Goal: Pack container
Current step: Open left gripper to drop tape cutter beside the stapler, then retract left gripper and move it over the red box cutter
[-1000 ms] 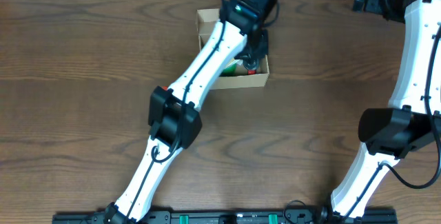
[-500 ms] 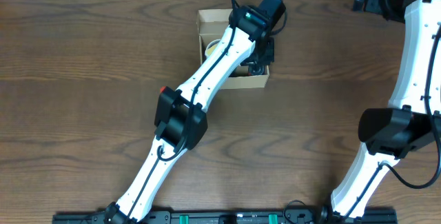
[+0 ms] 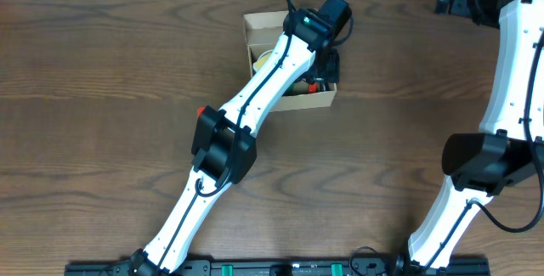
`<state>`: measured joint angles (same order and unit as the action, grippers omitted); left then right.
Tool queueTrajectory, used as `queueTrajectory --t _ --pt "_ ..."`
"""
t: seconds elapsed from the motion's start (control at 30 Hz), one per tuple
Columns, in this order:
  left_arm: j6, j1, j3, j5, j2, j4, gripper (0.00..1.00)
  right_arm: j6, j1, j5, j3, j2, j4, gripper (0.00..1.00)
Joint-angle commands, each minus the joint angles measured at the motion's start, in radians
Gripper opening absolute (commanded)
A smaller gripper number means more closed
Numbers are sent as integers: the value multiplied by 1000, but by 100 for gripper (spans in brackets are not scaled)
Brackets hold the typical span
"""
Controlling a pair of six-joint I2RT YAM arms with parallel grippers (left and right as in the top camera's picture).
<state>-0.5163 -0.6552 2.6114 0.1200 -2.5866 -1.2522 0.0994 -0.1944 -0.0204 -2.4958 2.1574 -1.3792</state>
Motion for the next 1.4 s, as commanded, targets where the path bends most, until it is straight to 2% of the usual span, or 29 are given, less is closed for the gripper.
queueTrajectory --t 0.0,0.1,0.33,0.53,0.7,0.83,0.97,1.07,1.17,1.27,1.37 --pt "40 1 19 -30 4 -7 65 12 0 2 0 5 -2 99" --pt "51 1 43 -58 18 -25 56 12 0 2 0 5 -2 99" --pt "79 1 194 -117 58 -117 49 12 0 2 0 5 -2 99" --pt "141 3 330 -279 119 -252 54 12 0 2 0 5 -2 99" --pt "206 34 335 -375 217 -322 56 12 0 2 0 5 -2 99" --pt "274 90 283 -418 320 -321 55 12 0 2 0 5 -2 99" --pt "349 164 129 -423 487 -299 56 12 0 2 0 5 -2 99" --pt "367 223 -16 -510 639 -280 59 12 0 2 0 5 -2 99" --pt "439 266 -115 -592 769 -298 62 12 0 2 0 5 -2 99" --pt "525 285 -166 -557 849 -365 63 12 0 2 0 5 -2 99" --pt "649 288 -285 -407 923 -332 64 12 0 2 0 5 -2 99"
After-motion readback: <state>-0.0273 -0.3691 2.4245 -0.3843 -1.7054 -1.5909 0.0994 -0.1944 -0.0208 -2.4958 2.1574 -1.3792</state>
